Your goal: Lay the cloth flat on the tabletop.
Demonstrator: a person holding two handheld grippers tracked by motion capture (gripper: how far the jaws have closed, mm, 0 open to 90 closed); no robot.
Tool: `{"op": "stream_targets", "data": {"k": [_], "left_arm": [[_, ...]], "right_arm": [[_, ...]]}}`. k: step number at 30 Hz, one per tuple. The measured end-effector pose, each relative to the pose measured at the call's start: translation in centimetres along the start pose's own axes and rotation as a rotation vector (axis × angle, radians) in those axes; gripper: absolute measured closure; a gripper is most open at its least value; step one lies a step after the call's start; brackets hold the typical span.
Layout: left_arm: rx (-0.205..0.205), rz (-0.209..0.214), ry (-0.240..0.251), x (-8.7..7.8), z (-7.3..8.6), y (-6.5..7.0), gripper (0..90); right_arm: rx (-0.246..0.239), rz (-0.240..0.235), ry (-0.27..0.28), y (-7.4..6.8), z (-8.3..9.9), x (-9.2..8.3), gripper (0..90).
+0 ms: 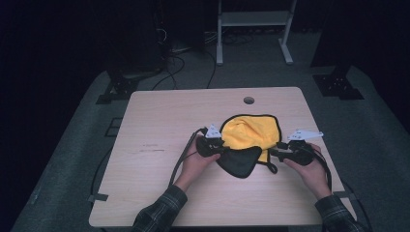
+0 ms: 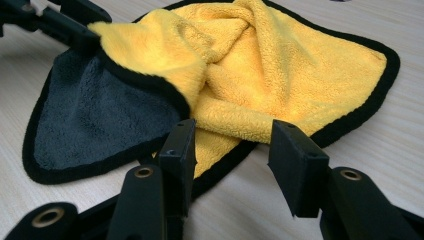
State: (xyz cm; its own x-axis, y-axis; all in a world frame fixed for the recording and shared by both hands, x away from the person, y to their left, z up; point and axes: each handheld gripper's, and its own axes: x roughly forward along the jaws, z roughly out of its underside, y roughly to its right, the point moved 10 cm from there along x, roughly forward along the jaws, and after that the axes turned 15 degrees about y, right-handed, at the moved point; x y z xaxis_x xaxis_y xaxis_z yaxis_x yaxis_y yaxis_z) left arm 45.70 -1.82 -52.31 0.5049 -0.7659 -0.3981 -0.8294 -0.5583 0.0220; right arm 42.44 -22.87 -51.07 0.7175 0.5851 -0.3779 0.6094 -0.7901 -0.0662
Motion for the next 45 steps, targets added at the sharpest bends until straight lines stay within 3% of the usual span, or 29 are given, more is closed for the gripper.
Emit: {"op": "stream_targets", "data": {"k": [3,5,7,9,13,23,26,29,31,32,34,37,38,41,45], "left_arm": [[-0.016,0.01,0.004,-0.2,-0.2,-0.2,78.6],[-0.062,0.023,0.034,-0.6,-0.8,-0.1,80.3],[-0.066,0.02,0.057,-1.2,-1.4,-0.3,81.1],[-0.098,0.03,0.09,-2.2,-2.5,-0.7,81.0],[-0.099,-0.005,0.123,-4.1,-3.6,-2.3,81.6],[-0.18,-0.168,0.158,-8.2,-2.6,-9.0,82.0],[-0.193,-0.217,0.149,-9.2,-1.8,-10.8,81.9],[-0.193,-0.305,0.116,-10.3,-0.4,-13.0,80.7],[-0.209,-0.339,0.104,-10.8,0.4,-13.8,78.9],[-0.217,-0.339,0.102,-10.9,0.6,-13.9,76.5],[-0.193,-0.34,0.081,-11.1,0.7,-13.7,69.2],[-0.167,-0.341,0.089,-11.1,-0.1,-12.9,58.5],[-0.158,-0.326,0.084,-11.1,-0.3,-12.4,53.8],[-0.123,-0.267,0.075,-10.9,-0.7,-10.1,51.8],[-0.094,-0.155,0.078,-10.6,-0.8,-6.4,50.2]], "right_arm": [[-0.002,0.001,-0.001,0.0,0.0,0.0,52.8],[-0.006,0.002,-0.003,0.1,0.1,0.0,52.9],[-0.006,0.003,-0.006,0.1,0.2,0.0,53.0],[-0.01,0.001,-0.006,0.1,0.2,0.0,53.2],[-0.02,-0.006,-0.01,-0.3,0.2,0.1,53.3],[-0.038,-0.017,-0.024,-0.8,0.4,0.4,53.7],[-0.037,-0.017,-0.032,-0.8,0.6,0.5,53.7],[-0.045,-0.019,-0.035,-0.8,0.7,0.5,53.8],[-0.048,-0.021,-0.035,-0.9,0.7,0.5,53.8],[-0.049,-0.022,-0.032,-1.0,0.6,0.6,53.8],[-0.05,-0.024,-0.033,-1.0,0.6,0.6,53.8],[-0.05,-0.025,-0.039,-1.1,0.7,0.6,53.8],[-0.05,-0.028,-0.041,-1.3,0.8,0.7,53.8],[-0.051,-0.03,-0.041,-1.4,0.8,0.7,53.8],[-0.055,-0.038,-0.047,-1.7,0.9,0.8,53.8]]}}
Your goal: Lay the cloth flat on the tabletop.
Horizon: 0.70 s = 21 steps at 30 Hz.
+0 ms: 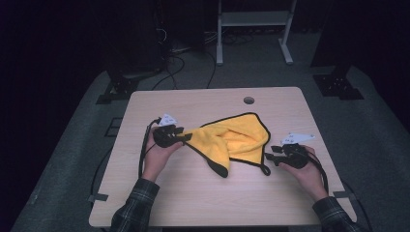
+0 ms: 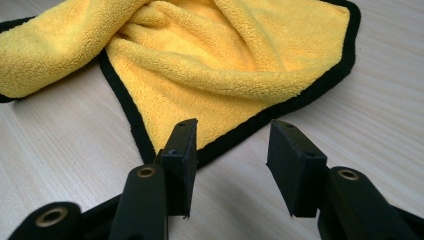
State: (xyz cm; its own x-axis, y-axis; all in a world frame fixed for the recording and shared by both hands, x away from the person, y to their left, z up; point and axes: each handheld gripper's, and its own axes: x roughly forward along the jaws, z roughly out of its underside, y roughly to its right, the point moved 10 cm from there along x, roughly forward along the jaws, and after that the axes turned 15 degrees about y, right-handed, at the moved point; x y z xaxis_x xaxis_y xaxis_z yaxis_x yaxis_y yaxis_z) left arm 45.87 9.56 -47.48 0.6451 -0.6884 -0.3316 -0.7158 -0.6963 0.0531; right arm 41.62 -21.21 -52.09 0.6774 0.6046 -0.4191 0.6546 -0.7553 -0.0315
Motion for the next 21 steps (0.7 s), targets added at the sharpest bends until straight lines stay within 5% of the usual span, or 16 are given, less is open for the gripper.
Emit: {"op": "stream_targets", "data": {"k": [9,12,16,21], "left_arm": [[0.021,0.206,-0.019,-0.1,1.3,7.6,47.8],[0.055,0.24,-0.054,0.0,2.6,9.7,46.7],[0.09,0.254,-0.088,0.2,4.0,11.2,45.2],[0.189,0.214,-0.104,1.5,4.4,11.6,45.3]], "right_arm": [[-0.008,-0.009,-0.006,-0.4,0.1,0.2,53.8],[-0.008,-0.009,-0.005,-0.4,0.1,0.2,53.8],[-0.007,-0.008,-0.006,-0.4,0.1,0.2,53.7],[-0.004,-0.013,-0.009,-0.5,0.2,0.3,53.7]]}}
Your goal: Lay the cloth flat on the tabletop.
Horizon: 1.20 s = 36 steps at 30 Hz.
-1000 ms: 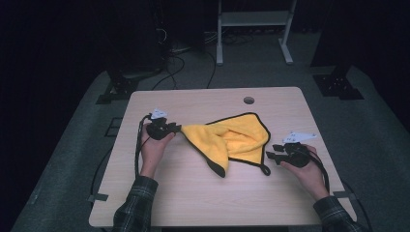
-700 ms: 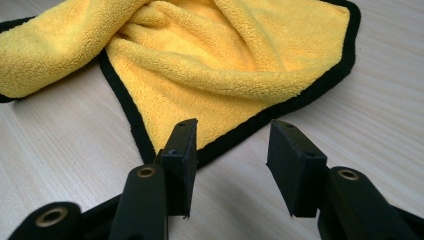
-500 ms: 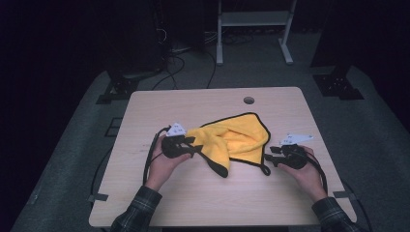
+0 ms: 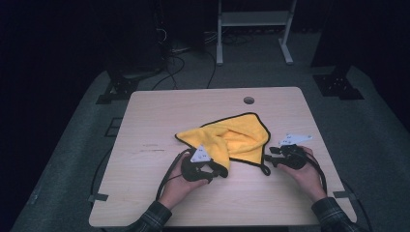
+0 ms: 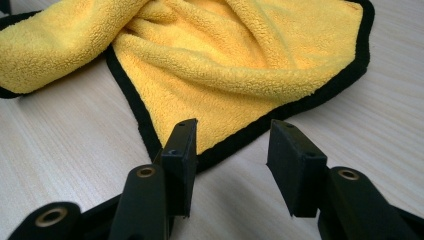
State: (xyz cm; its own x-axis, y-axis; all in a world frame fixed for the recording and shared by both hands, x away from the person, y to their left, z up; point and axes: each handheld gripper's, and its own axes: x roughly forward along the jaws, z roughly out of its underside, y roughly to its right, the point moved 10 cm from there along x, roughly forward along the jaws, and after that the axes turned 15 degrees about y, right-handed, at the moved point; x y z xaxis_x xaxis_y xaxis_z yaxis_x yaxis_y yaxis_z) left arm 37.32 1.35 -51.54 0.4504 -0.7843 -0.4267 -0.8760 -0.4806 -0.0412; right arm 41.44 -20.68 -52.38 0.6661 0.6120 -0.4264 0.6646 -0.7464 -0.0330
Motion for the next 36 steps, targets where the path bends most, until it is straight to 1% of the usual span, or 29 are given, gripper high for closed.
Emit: {"op": "stream_targets", "data": {"k": [1,3,4,5,6,8,9,10,11,15,17,18,19,20,21,22,23,24,25,26,27,28,30,33,34,36], "left_arm": [[0.0,0.0,0.0,0.0,0.0,0.0,46.3],[0.024,-0.009,-0.009,0.6,0.0,-0.2,47.6],[0.03,-0.008,-0.015,0.8,0.1,-0.2,51.5],[0.034,-0.002,-0.016,1.0,0.1,-0.2,58.0],[0.024,-0.003,-0.015,1.1,0.0,-0.3,67.1],[0.0,-0.009,-0.014,1.1,-0.1,-0.6,80.3],[-0.017,-0.008,-0.01,1.0,-0.1,-0.8,84.9],[-0.048,-0.005,-0.002,0.8,-0.2,-0.9,86.6],[-0.074,-0.011,0.008,0.5,-0.3,-1.2,87.6],[-0.122,-0.049,0.047,-1.0,-0.7,-2.7,88.3],[-0.145,-0.092,0.059,-2.3,-0.5,-4.3,88.8],[-0.166,-0.142,0.061,-3.5,-0.1,-6.1,89.3],[-0.166,-0.142,0.061,-3.5,-0.1,-6.1,89.6],[-0.179,-0.161,0.063,-3.9,0.2,-6.8,89.6],[-0.198,-0.187,0.069,-4.5,0.5,-7.8,89.6],[-0.221,-0.225,0.063,-5.3,1.1,-9.1,89.6],[-0.236,-0.253,0.051,-5.9,1.8,-10.2,89.7],[-0.25,-0.274,0.047,-6.3,2.2,-10.9,89.7],[-0.273,-0.305,0.031,-6.9,3.1,-11.9,89.8],[-0.292,-0.325,0.021,-7.4,3.7,-12.7,89.3],[-0.303,-0.336,0.012,-7.7,4.2,-13.1,89.3],[-0.31,-0.355,-0.008,-8.2,4.9,-13.7,87.7],[-0.329,-0.367,-0.012,-8.8,5.3,-14.1,82.6],[-0.329,-0.378,0.014,-9.9,5.0,-14.0,76.8],[-0.328,-0.37,0.032,-10.0,4.7,-13.7,75.2],[-0.307,-0.346,0.035,-10.0,4.3,-13.0,71.4]], "right_arm": [[0.0,0.0,0.0,0.0,0.0,0.0,53.7],[-0.003,-0.001,0.0,0.0,0.0,0.0,53.7],[0.0,0.0,0.0,-0.1,0.0,0.0,53.7],[0.0,-0.001,0.0,-0.1,0.0,0.1,53.7],[-0.004,-0.002,0.001,-0.1,0.0,0.1,53.7],[-0.005,-0.003,-0.001,-0.1,0.0,0.1,53.7],[-0.003,-0.003,-0.004,-0.2,0.0,0.1,53.7],[-0.001,-0.002,-0.006,-0.2,0.1,0.1,53.7],[-0.002,-0.003,-0.005,-0.2,0.1,0.2,53.7],[-0.003,-0.001,-0.003,0.0,0.1,0.1,53.7],[-0.002,0.001,-0.004,0.0,0.1,0.1,53.7],[-0.002,0.0,-0.003,0.0,0.1,0.1,53.8],[-0.001,0.0,-0.004,0.0,0.1,0.1,53.8],[-0.001,0.0,-0.004,0.0,0.1,0.1,53.8],[-0.002,-0.001,-0.003,-0.1,0.1,0.1,53.8],[-0.004,-0.002,-0.004,-0.1,0.1,0.1,53.8],[-0.004,-0.001,-0.006,-0.1,0.1,0.2,53.8],[-0.003,-0.001,-0.007,-0.1,0.2,0.2,53.7],[-0.003,-0.001,-0.008,-0.1,0.2,0.2,53.8],[-0.004,-0.001,-0.009,-0.2,0.2,0.2,53.8],[-0.004,-0.001,-0.009,-0.2,0.2,0.2,53.8],[-0.004,-0.001,-0.009,-0.2,0.2,0.2,53.8],[-0.005,0.0,-0.01,-0.1,0.2,0.2,53.8],[-0.007,0.001,-0.009,-0.1,0.2,0.2,53.8],[-0.007,0.0,-0.008,-0.1,0.2,0.2,53.7],[-0.006,0.0,-0.008,-0.1,0.2,0.2,53.8]]}}
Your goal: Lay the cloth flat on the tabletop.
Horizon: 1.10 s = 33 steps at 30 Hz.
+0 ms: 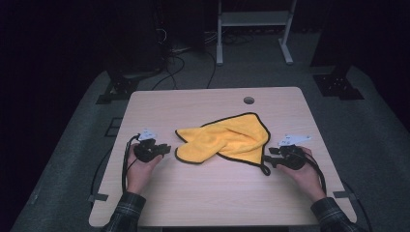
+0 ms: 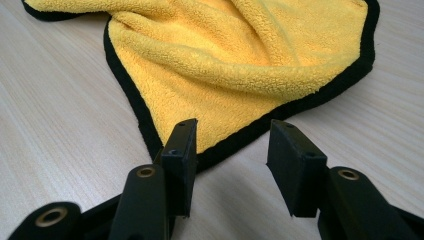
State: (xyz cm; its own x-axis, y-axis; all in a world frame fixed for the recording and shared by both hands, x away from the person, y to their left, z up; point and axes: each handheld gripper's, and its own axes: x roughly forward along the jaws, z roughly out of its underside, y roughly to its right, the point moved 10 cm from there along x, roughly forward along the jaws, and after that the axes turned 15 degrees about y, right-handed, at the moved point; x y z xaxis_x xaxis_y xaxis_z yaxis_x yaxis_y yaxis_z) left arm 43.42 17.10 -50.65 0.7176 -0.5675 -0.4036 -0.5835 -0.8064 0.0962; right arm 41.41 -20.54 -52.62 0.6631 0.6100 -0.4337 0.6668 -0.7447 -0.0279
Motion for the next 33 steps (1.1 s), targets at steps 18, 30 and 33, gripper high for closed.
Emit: {"op": "stream_targets", "data": {"k": [18,30,33], "left_arm": [[0.157,0.108,-0.108,3.1,2.6,2.6,57.4],[0.098,0.118,-0.143,2.9,2.7,3.5,81.6],[0.084,0.121,-0.142,2.9,2.7,3.4,81.6]], "right_arm": [[-0.011,-0.044,0.011,-1.9,-0.1,-0.6,53.3],[0.005,-0.054,-0.025,-2.4,1.1,-1.3,52.5],[0.008,-0.051,-0.038,-2.4,1.6,-0.9,51.6]]}}
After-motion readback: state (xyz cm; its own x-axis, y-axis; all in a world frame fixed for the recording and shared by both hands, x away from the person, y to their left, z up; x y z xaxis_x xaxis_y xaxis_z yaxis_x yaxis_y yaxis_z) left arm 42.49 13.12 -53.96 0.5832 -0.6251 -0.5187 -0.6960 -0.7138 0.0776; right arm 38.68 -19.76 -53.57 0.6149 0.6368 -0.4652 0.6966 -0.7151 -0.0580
